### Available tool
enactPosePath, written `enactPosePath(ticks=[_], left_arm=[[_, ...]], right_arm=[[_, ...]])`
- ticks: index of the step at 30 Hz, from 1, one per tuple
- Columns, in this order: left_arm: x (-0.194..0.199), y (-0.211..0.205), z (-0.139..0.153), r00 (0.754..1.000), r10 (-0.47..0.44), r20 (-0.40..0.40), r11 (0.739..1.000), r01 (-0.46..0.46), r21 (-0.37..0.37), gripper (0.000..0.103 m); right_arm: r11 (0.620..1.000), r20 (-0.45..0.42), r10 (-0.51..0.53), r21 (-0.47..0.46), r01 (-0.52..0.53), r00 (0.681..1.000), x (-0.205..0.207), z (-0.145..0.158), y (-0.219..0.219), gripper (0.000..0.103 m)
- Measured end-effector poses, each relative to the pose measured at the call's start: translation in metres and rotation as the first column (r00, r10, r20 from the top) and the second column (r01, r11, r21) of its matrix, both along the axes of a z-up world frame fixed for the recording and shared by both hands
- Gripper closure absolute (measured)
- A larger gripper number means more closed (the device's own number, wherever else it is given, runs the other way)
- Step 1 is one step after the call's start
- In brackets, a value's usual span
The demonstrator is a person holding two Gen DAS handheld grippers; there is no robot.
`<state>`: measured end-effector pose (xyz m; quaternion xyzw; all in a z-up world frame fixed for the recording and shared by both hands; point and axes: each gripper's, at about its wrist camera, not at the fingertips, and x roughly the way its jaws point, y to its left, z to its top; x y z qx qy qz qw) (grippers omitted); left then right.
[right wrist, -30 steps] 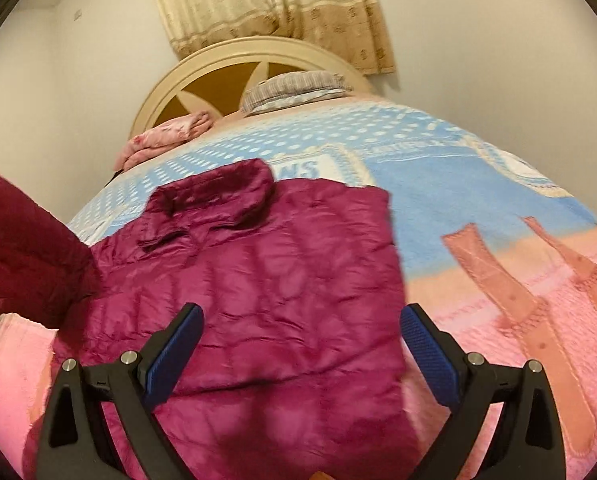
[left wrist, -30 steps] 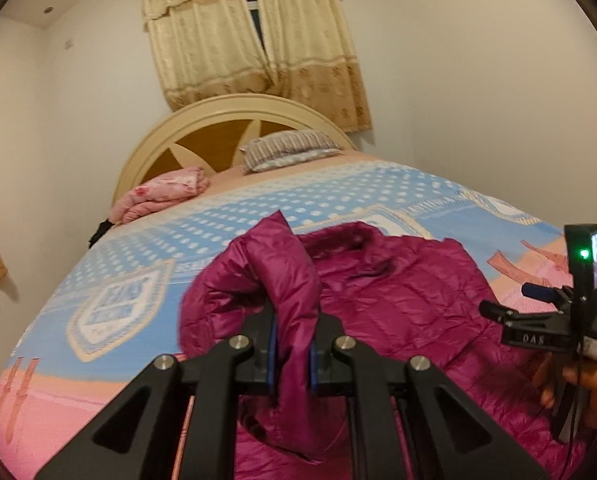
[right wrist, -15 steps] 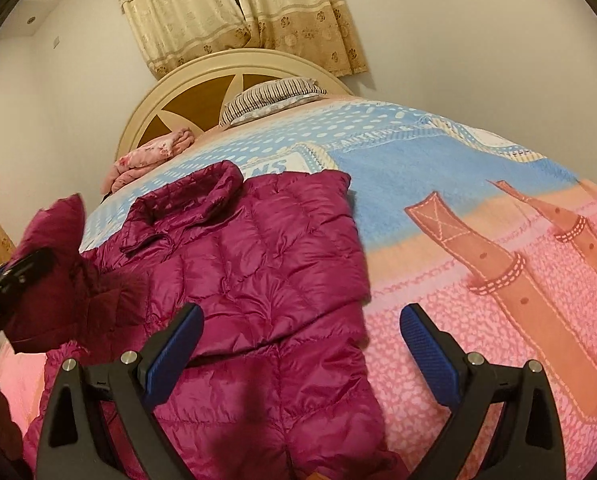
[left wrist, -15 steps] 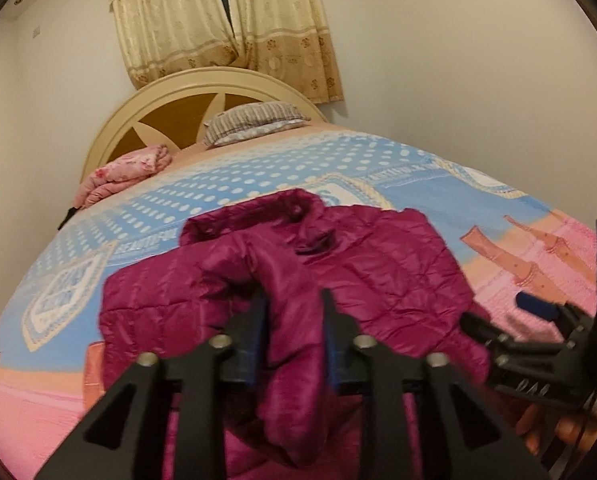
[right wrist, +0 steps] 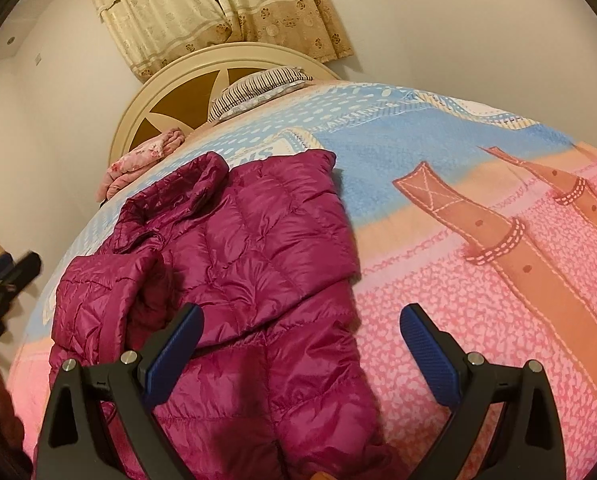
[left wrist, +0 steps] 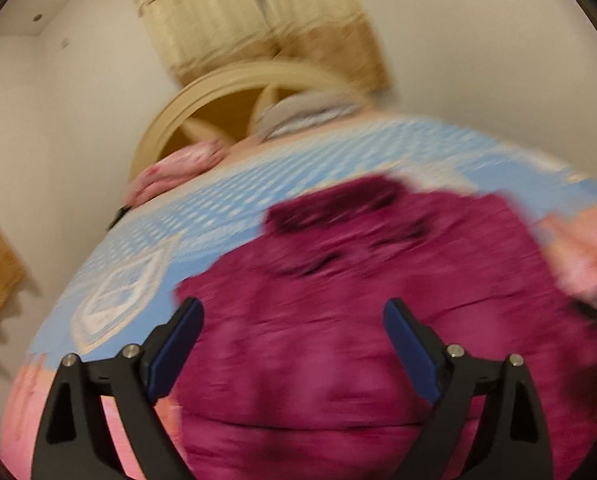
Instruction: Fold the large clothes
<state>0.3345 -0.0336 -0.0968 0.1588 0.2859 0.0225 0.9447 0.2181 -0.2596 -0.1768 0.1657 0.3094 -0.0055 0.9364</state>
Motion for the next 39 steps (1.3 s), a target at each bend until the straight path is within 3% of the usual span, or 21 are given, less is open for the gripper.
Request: enactPosePath(ticks=[3, 5, 9, 14, 17, 21, 23, 24, 27, 30, 34, 36, 39], left_arm=[[0.035, 0.04, -0.029, 0.988, 0.122, -0.092, 0.992, -0.122, 0.013, 0.009], [0.051, 0.061, -0.046, 0.974, 0.165, -0.153, 0.985, -0.172, -0.029, 0.009], [0.062, 0.091, -0.067, 0.956, 0.153, -0.25, 0.944, -0.216, -0.249, 0.009], [0.063, 0.088, -0.082, 0.952, 0.141, -0.272, 0.941, -0.214, -0.262, 0.007], [0.064, 0.093, -0.086, 0.947, 0.147, -0.285, 0.931, -0.23, -0.285, 0.003], [0.064, 0.098, -0.086, 0.945, 0.147, -0.291, 0.924, -0.236, -0.3, 0.001], [0.066, 0.098, -0.086, 0.945, 0.151, -0.29, 0.923, -0.24, -0.302, 0.0], [0.065, 0.099, -0.085, 0.946, 0.153, -0.284, 0.922, -0.24, -0.304, 0.0], [0.057, 0.099, -0.075, 0.954, 0.184, -0.236, 0.927, -0.248, -0.281, 0.0], [0.046, 0.091, -0.054, 0.963, 0.231, -0.137, 0.935, -0.259, -0.244, 0.0], [0.04, 0.068, -0.022, 0.985, 0.172, -0.03, 0.942, -0.173, -0.287, 0.0], [0.047, 0.052, -0.018, 0.994, 0.107, -0.029, 0.947, -0.111, -0.301, 0.0], [0.067, 0.037, -0.033, 0.993, 0.059, -0.101, 0.949, -0.087, -0.302, 0.0]], right_arm=[[0.994, 0.026, 0.026, -0.103, -0.023, 0.999, -0.005, 0.016, 0.018, 0.004], [0.982, 0.043, 0.098, -0.166, -0.089, 0.994, -0.006, 0.032, 0.042, 0.004], [0.954, 0.031, 0.228, -0.206, -0.217, 0.973, 0.004, 0.05, 0.081, 0.004], [0.936, 0.03, 0.3, -0.203, -0.288, 0.953, 0.03, 0.06, 0.121, 0.004], [0.923, -0.017, 0.332, -0.201, -0.328, 0.943, 0.046, 0.053, 0.143, 0.005], [0.91, -0.078, 0.338, -0.227, -0.346, 0.938, 0.059, 0.034, 0.161, 0.012], [0.917, -0.131, 0.322, -0.202, -0.344, 0.937, 0.067, 0.017, 0.158, 0.033], [0.922, -0.149, 0.312, -0.188, -0.337, 0.938, 0.069, 0.011, 0.154, 0.035], [0.939, -0.188, 0.287, -0.138, -0.315, 0.939, 0.076, -0.009, 0.137, 0.036], [0.942, -0.192, 0.284, -0.129, -0.311, 0.939, 0.075, -0.017, 0.132, 0.036], [0.94, -0.176, 0.282, -0.147, -0.308, 0.943, 0.072, -0.023, 0.137, 0.035], [0.941, -0.171, 0.282, -0.144, -0.307, 0.944, 0.071, -0.022, 0.136, 0.035], [0.943, -0.16, 0.287, -0.126, -0.308, 0.945, 0.07, -0.022, 0.134, 0.035]])
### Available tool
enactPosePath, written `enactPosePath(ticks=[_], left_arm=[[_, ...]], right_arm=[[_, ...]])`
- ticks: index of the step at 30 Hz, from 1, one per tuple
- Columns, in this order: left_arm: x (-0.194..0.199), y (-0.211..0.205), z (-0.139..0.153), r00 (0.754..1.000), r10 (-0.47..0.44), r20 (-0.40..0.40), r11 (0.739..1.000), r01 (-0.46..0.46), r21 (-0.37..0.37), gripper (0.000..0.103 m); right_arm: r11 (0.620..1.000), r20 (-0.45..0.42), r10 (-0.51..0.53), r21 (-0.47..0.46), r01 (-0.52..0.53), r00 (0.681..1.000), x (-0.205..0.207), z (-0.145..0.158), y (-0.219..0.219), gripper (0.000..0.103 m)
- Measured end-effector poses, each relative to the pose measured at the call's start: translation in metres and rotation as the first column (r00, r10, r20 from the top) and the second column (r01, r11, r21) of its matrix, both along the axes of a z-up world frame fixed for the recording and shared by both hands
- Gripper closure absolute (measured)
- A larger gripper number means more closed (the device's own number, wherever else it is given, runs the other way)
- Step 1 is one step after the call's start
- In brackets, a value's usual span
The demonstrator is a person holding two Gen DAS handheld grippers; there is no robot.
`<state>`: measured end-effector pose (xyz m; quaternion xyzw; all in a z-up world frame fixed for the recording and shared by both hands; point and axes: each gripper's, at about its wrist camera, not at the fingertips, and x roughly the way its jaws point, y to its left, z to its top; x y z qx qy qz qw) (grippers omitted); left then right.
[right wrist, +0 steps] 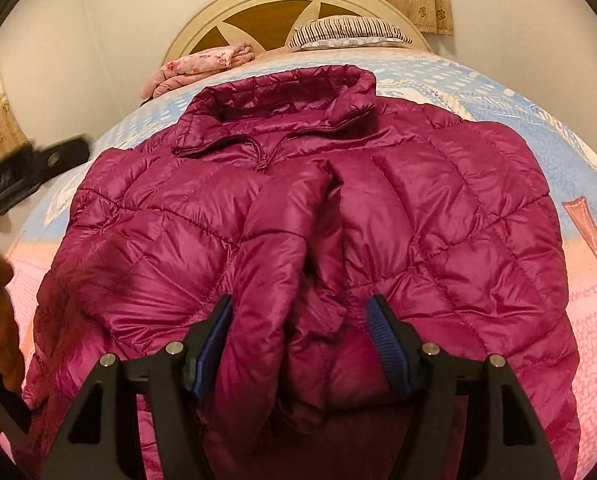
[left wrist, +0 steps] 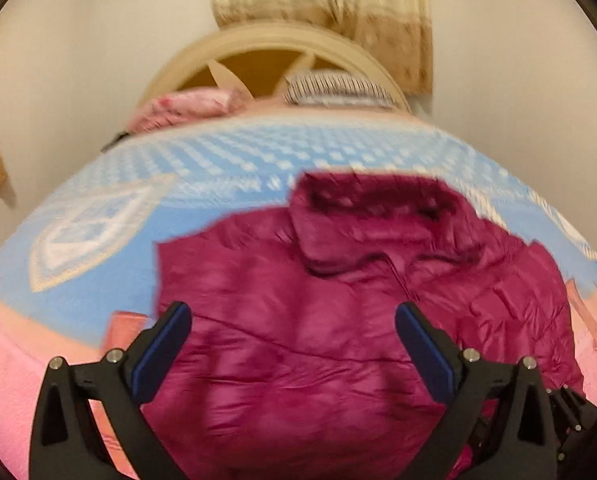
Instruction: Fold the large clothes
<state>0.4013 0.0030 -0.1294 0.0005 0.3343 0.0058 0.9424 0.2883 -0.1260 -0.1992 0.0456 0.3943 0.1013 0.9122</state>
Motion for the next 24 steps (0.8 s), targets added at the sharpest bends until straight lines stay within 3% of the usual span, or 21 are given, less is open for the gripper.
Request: enactPosePath(ticks=[7, 9, 16, 19, 21, 24], left_arm=[[0.028, 0.012, -0.061, 0.981, -0.004, -0.193, 0.999, -0.006, -0.05, 0.0], [0.03, 0.014, -0.064, 0.979, -0.007, -0.202, 0.997, -0.008, -0.073, 0.0], [0.026, 0.007, -0.066, 0.983, 0.009, -0.186, 0.999, -0.015, -0.031, 0.0], [0.027, 0.009, -0.066, 0.983, 0.01, -0.182, 0.999, -0.017, -0.035, 0.0], [0.027, 0.01, -0.065, 0.984, 0.009, -0.178, 0.999, -0.017, -0.043, 0.0], [0.026, 0.011, -0.065, 0.985, 0.011, -0.172, 0.998, -0.022, -0.062, 0.0]], right_arm=[[1.0, 0.001, 0.001, 0.025, -0.001, 1.0, 0.0, -0.001, -0.003, 0.035], [1.0, 0.002, 0.002, 0.025, -0.002, 1.0, 0.0, -0.001, -0.003, 0.035], [0.998, 0.024, -0.036, 0.06, 0.034, 0.999, -0.006, 0.008, -0.014, 0.035], [0.995, 0.15, -0.095, 0.056, 0.088, 0.984, -0.024, 0.041, -0.018, 0.035], [0.998, 0.187, -0.056, 0.043, 0.049, 0.981, -0.028, 0.059, -0.008, 0.035], [0.999, 0.166, 0.02, 0.029, -0.025, 0.986, -0.016, 0.074, 0.011, 0.035]])
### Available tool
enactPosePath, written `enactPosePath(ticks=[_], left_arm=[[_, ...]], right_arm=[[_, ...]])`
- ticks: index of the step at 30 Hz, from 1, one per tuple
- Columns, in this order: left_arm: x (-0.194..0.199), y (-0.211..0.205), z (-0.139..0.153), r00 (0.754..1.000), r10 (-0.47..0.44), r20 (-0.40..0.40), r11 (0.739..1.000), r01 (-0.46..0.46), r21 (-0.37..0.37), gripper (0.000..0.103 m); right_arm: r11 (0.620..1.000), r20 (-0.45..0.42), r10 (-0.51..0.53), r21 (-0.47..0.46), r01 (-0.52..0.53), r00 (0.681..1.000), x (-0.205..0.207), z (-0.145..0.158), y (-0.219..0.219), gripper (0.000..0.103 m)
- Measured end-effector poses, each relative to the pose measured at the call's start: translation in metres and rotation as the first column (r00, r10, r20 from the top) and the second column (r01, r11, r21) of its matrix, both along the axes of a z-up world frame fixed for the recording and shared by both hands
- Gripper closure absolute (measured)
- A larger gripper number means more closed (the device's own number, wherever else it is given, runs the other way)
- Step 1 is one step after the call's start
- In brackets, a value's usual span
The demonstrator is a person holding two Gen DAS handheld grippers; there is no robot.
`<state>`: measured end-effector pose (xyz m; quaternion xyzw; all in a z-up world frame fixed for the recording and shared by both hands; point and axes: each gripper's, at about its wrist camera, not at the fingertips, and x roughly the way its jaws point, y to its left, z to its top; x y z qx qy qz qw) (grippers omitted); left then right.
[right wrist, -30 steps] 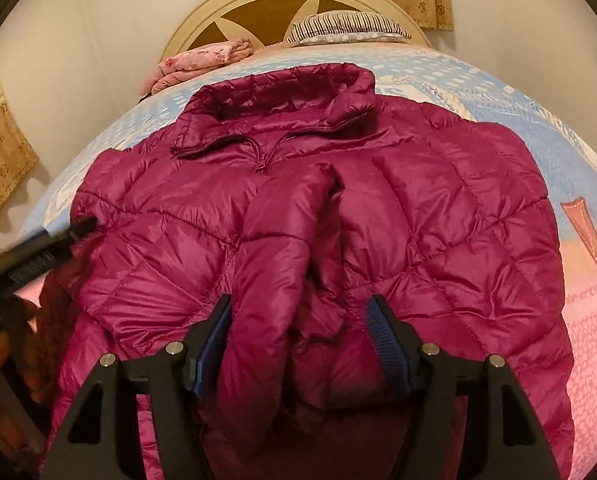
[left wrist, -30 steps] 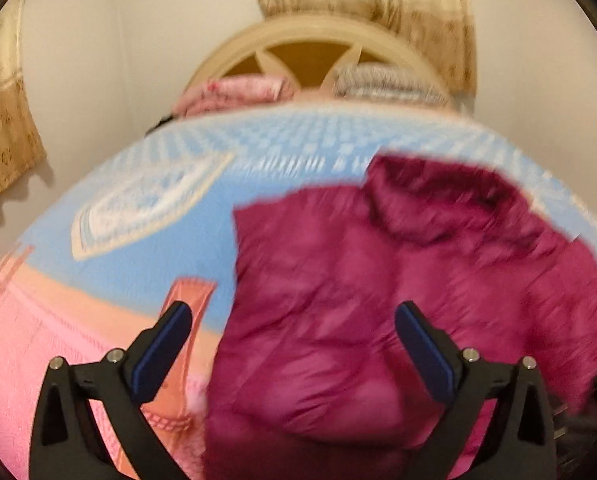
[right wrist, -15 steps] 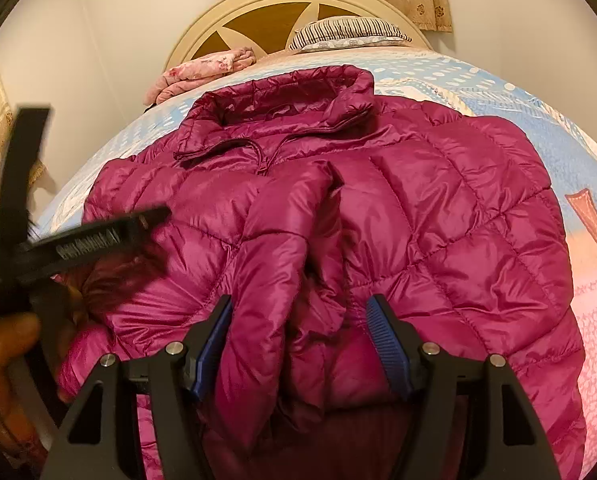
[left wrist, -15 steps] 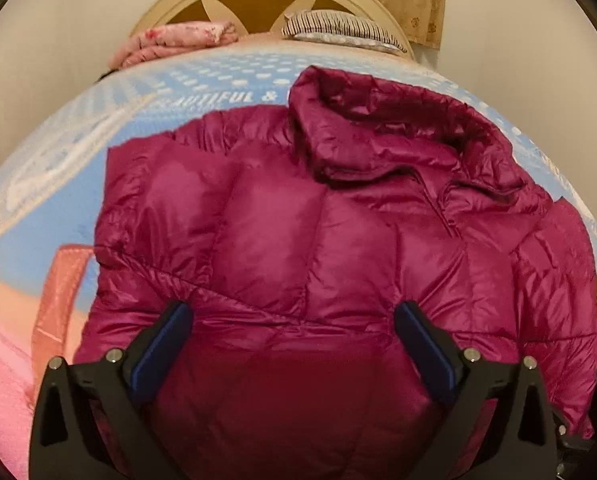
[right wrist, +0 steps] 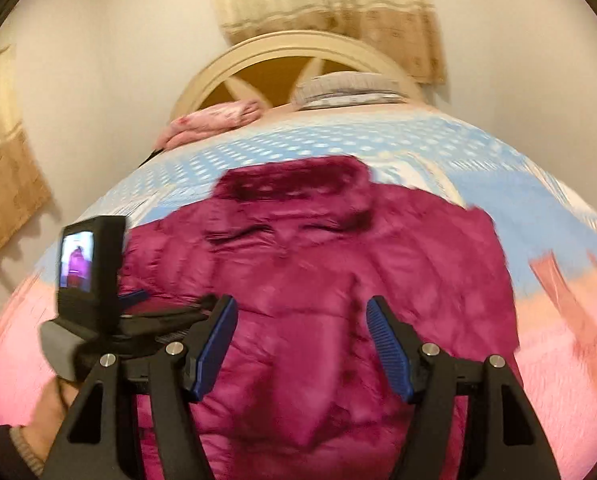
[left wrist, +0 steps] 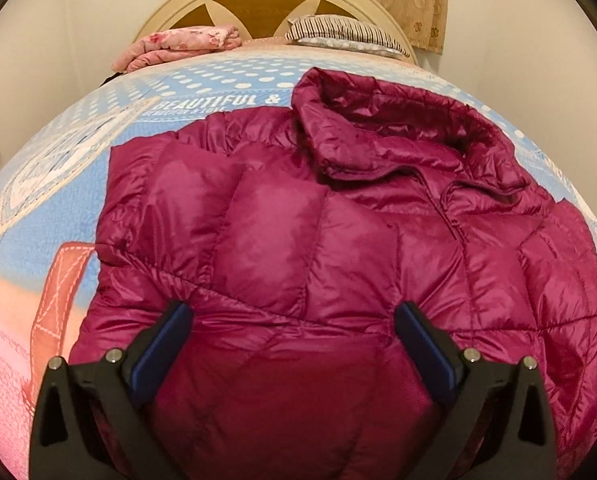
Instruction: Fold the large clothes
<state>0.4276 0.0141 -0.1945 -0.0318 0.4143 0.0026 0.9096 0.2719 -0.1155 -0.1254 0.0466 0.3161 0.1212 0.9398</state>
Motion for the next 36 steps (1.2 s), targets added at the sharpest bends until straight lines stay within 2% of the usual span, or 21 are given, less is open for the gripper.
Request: enactPosePath(ticks=[3, 6, 7, 8, 12, 15, 22, 27, 33, 36], left_arm=[[-0.002, 0.003, 0.0, 1.0, 0.004, 0.004, 1.0, -0.004, -0.019, 0.0], [-0.003, 0.005, 0.0, 1.0, 0.003, 0.005, 1.0, -0.003, -0.027, 0.0], [-0.003, 0.005, 0.0, 1.0, 0.003, 0.003, 1.0, -0.003, -0.024, 0.0], [-0.003, 0.004, 0.0, 1.0, 0.003, 0.001, 1.0, -0.003, -0.017, 0.0], [0.0, -0.002, -0.001, 1.0, 0.006, -0.013, 1.0, -0.005, 0.028, 0.0], [0.001, -0.004, -0.002, 1.0, 0.008, -0.02, 0.999, -0.007, 0.047, 0.0], [-0.001, -0.002, -0.001, 1.0, 0.006, -0.005, 1.0, -0.006, 0.017, 0.0], [0.001, -0.004, -0.002, 1.0, 0.007, -0.015, 0.999, -0.006, 0.033, 0.0], [0.0, 0.0, -0.002, 1.0, 0.005, -0.009, 1.0, -0.005, -0.003, 0.0], [0.0, 0.001, -0.002, 1.0, 0.005, -0.009, 1.0, -0.005, -0.008, 0.0]], right_arm=[[1.0, -0.06, 0.011, -0.014, -0.012, 0.998, 0.017, -0.01, 0.007, 0.035], [1.0, -0.135, -0.013, -0.027, 0.01, 0.991, 0.028, -0.035, 0.001, 0.039], [0.999, -0.15, -0.031, -0.036, 0.026, 0.988, 0.03, -0.042, -0.002, 0.046], [0.997, -0.164, -0.052, -0.056, 0.043, 0.985, 0.031, -0.051, -0.007, 0.047], [0.999, -0.208, -0.041, -0.029, 0.036, 0.977, 0.035, -0.072, -0.019, 0.047], [0.995, -0.198, -0.044, -0.101, 0.024, 0.979, 0.035, -0.074, -0.009, 0.047], [0.994, -0.194, -0.032, -0.106, 0.011, 0.98, 0.033, -0.076, -0.01, 0.047], [0.991, -0.181, -0.038, -0.136, 0.013, 0.983, 0.032, -0.077, -0.005, 0.047], [0.994, -0.209, -0.016, -0.105, -0.006, 0.978, 0.034, -0.073, -0.008, 0.044], [0.998, -0.263, 0.031, -0.04, -0.043, 0.964, 0.037, -0.06, -0.017, 0.032]])
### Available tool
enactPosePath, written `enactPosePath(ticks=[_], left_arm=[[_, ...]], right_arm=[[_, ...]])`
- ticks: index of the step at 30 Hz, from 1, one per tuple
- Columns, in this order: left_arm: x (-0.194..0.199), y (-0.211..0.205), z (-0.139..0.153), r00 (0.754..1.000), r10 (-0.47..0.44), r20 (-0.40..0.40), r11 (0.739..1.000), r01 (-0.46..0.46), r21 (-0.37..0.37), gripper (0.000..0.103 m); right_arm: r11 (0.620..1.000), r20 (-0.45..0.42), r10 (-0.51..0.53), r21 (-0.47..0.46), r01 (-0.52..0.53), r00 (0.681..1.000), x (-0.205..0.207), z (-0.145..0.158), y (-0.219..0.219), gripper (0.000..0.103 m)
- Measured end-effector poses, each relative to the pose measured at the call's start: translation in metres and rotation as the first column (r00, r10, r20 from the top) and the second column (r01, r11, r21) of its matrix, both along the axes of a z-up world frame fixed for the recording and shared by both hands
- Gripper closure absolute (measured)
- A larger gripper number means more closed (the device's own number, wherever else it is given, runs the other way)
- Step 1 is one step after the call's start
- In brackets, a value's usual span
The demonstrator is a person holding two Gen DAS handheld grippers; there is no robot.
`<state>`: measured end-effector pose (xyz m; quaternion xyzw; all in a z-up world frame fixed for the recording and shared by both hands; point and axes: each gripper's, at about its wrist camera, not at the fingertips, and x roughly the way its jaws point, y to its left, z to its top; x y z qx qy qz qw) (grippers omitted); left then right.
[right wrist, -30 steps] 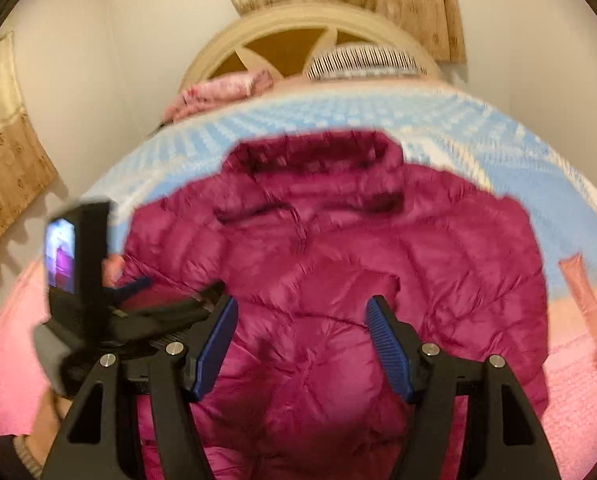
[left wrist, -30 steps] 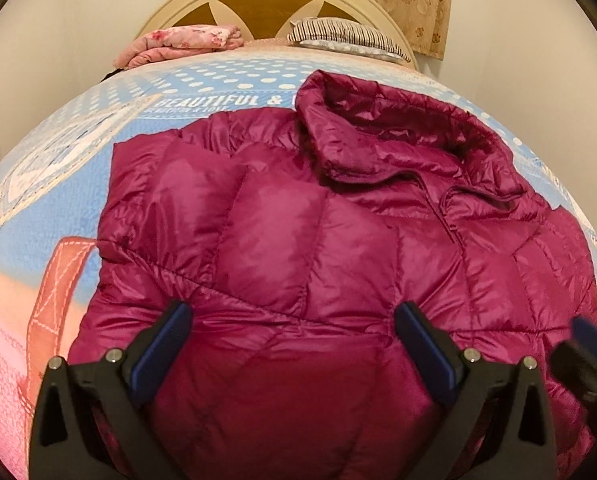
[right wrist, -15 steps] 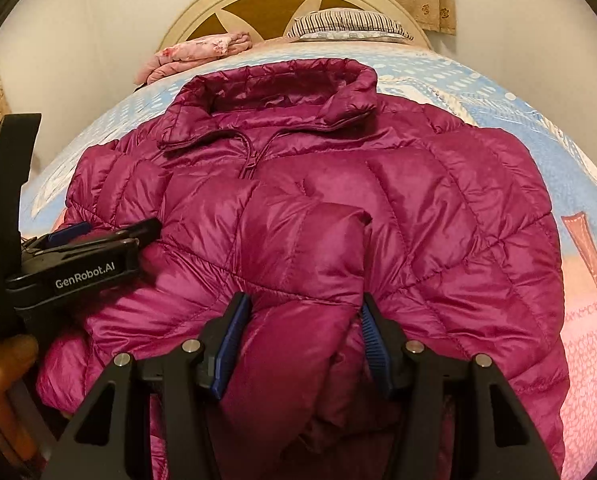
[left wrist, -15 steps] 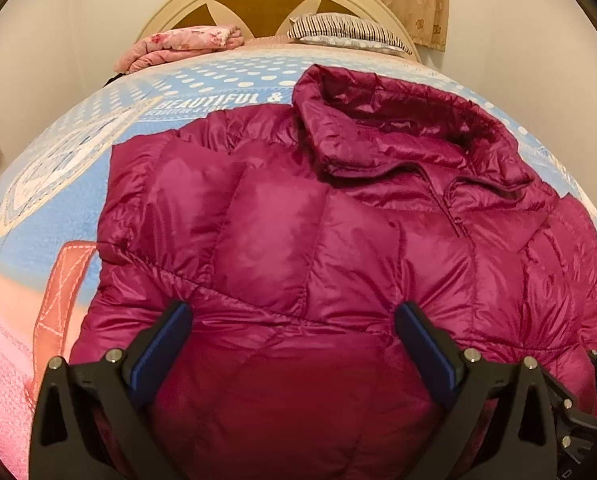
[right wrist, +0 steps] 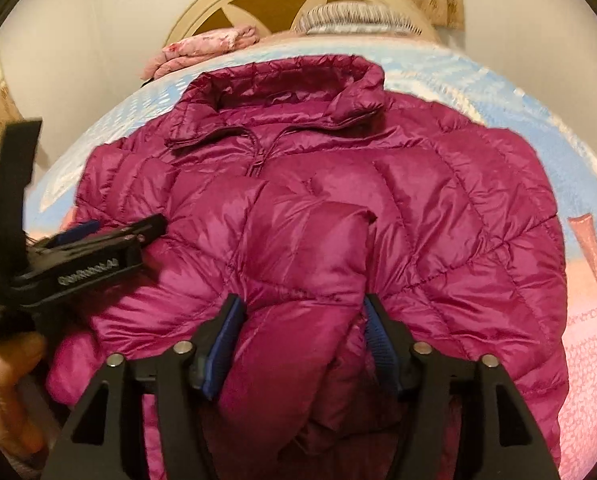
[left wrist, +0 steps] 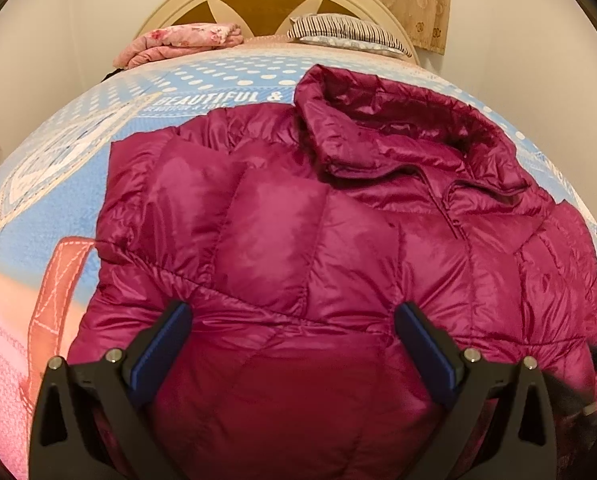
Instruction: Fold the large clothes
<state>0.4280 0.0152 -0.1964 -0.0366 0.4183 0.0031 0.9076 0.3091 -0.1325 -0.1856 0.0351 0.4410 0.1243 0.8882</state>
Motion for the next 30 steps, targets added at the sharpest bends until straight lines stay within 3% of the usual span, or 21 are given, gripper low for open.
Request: enactPosePath(ticks=[5, 10, 17, 19, 22, 25, 30], left_arm=[[-0.001, 0.001, 0.001, 1.0, 0.0, 0.009, 1.0, 0.0, -0.005, 0.0], [-0.004, 0.004, 0.002, 1.0, 0.0, 0.016, 1.0, 0.001, -0.024, 0.0], [-0.006, 0.006, 0.003, 1.0, -0.002, 0.024, 0.999, 0.003, -0.044, 0.0], [-0.006, 0.007, 0.003, 1.0, -0.003, 0.026, 0.999, 0.005, -0.048, 0.0], [-0.006, 0.007, 0.003, 1.0, -0.004, 0.027, 0.999, 0.005, -0.05, 0.0], [-0.007, 0.008, 0.003, 1.0, -0.004, 0.029, 0.999, 0.006, -0.054, 0.0], [-0.008, 0.008, 0.004, 0.999, -0.004, 0.033, 0.998, 0.006, -0.057, 0.0]], right_arm=[[0.998, 0.108, -0.015, 0.068, 0.007, 0.994, 0.02, 0.053, -0.017, 0.029], [0.997, 0.094, -0.059, 0.059, 0.054, 0.994, 0.098, 0.083, -0.019, 0.029], [0.998, 0.063, -0.053, 0.044, 0.05, 0.997, 0.205, 0.111, 0.009, 0.029], [0.999, 0.007, -0.026, 0.036, 0.026, 1.0, 0.237, 0.109, 0.025, 0.029], [1.0, -0.008, 0.01, 0.004, -0.01, 1.0, 0.27, 0.098, 0.044, 0.029], [1.0, -0.129, -0.026, 0.0, 0.026, 0.991, 0.301, 0.073, 0.042, 0.029], [0.999, -0.192, -0.04, 0.02, 0.045, 0.98, 0.307, 0.053, 0.022, 0.029]])
